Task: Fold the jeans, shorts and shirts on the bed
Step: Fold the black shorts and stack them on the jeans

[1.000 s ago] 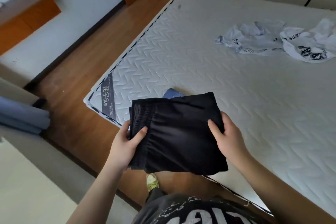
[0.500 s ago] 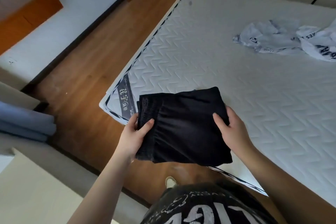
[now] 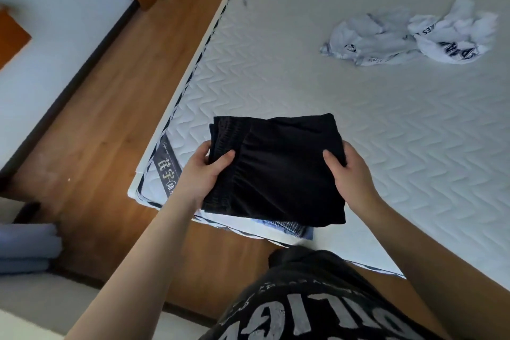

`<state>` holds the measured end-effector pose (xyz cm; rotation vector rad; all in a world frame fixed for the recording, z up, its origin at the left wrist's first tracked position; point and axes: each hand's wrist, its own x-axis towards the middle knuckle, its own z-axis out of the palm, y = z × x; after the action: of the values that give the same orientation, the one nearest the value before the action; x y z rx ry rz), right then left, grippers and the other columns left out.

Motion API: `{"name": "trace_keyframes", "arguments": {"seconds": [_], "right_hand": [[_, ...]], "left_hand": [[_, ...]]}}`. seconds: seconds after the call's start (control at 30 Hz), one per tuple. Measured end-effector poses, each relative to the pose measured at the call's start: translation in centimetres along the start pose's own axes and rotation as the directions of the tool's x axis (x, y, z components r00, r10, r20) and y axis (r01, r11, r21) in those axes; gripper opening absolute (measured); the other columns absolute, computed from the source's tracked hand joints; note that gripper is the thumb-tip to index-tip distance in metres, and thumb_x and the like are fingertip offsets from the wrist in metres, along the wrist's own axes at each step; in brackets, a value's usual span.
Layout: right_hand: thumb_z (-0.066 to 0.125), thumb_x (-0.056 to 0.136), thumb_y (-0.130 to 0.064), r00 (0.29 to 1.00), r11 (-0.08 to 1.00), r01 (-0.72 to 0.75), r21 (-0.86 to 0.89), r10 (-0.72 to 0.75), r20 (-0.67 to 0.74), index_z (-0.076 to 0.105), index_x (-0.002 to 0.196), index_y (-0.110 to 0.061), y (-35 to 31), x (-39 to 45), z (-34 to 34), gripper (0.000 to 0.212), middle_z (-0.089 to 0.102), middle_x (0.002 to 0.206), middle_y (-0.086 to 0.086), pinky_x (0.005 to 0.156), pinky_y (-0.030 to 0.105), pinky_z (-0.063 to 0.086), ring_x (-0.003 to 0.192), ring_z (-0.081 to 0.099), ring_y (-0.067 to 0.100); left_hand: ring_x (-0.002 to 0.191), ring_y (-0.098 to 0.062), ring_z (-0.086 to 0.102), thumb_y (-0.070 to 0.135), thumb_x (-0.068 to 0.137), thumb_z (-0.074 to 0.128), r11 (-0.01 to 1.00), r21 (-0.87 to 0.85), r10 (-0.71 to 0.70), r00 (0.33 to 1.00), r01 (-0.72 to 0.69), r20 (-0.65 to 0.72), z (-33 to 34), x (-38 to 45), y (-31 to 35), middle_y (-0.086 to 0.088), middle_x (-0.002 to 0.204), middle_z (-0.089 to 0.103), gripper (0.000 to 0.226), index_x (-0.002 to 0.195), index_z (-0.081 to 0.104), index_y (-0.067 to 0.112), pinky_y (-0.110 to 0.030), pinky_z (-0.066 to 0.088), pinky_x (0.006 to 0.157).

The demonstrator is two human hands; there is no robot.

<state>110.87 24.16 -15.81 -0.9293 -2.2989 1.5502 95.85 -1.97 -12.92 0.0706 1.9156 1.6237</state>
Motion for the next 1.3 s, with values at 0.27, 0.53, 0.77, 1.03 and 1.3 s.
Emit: {"name": "trace_keyframes", "arguments": {"seconds": [0.27, 0.53, 0.77, 1.03, 1.3], "right_hand": [[0.051, 0.097, -0.041, 0.993, 0.993, -0.097, 0.062, 0.101, -0.068, 0.054, 0.124, -0.032, -0.7, 4.1, 0.9, 0.029, 0.062, 0.107, -0.022, 0.077, 0.019, 0.045, 0.098, 0.059, -0.003], [0.054, 0.096, -0.039, 0.943, 0.966, -0.214, 0.148, 0.243, -0.226, 0.055, 0.119, -0.04, -0.7, 4.2, 2.8, 0.023, 0.063, 0.104, -0.025, 0.074, 0.019, 0.046, 0.094, 0.06, -0.005], [0.056, 0.096, -0.035, 0.826, 0.933, -0.266, 0.242, 0.35, -0.441, 0.057, 0.114, -0.04, -2.6, 2.0, 9.1, 0.02, 0.065, 0.099, -0.026, 0.073, 0.014, 0.046, 0.092, 0.06, -0.01], [0.057, 0.093, -0.04, 0.637, 0.862, -0.297, 0.41, 0.499, -0.587, 0.054, 0.118, -0.044, -5.2, -3.4, 17.6, 0.025, 0.067, 0.1, -0.029, 0.065, 0.009, 0.048, 0.089, 0.062, -0.011], [0.06, 0.094, -0.029, 0.455, 0.698, -0.196, 0.689, 0.687, -0.567, 0.053, 0.124, -0.038, -2.5, -7.9, 21.2, 0.031, 0.07, 0.114, -0.009, 0.09, 0.039, 0.055, 0.102, 0.067, 0.01]], "left_hand": [[0.094, -0.02, 0.072, 0.05, 0.077, 0.077, 0.997, 0.074, -0.046, 0.995, 0.039, 0.094, 0.1, 6.2, 3.5, 0.004, 0.106, 0.074, 0.038, 0.111, 0.062, 0.043, -0.044, 0.058, 0.084], [0.095, -0.002, 0.069, 0.051, 0.08, 0.072, 0.973, 0.231, -0.035, 0.973, -0.019, 0.229, -0.2, 12.6, 4.1, 0.021, 0.108, 0.068, 0.036, 0.113, 0.059, 0.052, -0.019, 0.056, 0.071], [0.102, 0.0, 0.065, 0.054, 0.08, 0.068, 0.928, 0.347, -0.055, 0.872, -0.135, 0.486, -3.2, 19.4, 4.4, 0.026, 0.114, 0.065, 0.042, 0.12, 0.053, 0.053, -0.029, 0.054, 0.084], [0.101, 0.003, 0.064, 0.056, 0.077, 0.069, 0.84, 0.441, -0.125, 0.679, -0.315, 0.724, -4.3, 24.0, 6.2, 0.029, 0.109, 0.066, 0.034, 0.105, 0.052, 0.064, -0.032, 0.052, 0.09], [0.115, -0.009, 0.06, 0.043, 0.085, 0.069, 0.699, 0.523, -0.318, 0.444, -0.488, 0.838, 4.2, 25.9, 4.9, 0.018, 0.125, 0.061, 0.054, 0.134, 0.046, 0.04, -0.043, 0.047, 0.102]]}}
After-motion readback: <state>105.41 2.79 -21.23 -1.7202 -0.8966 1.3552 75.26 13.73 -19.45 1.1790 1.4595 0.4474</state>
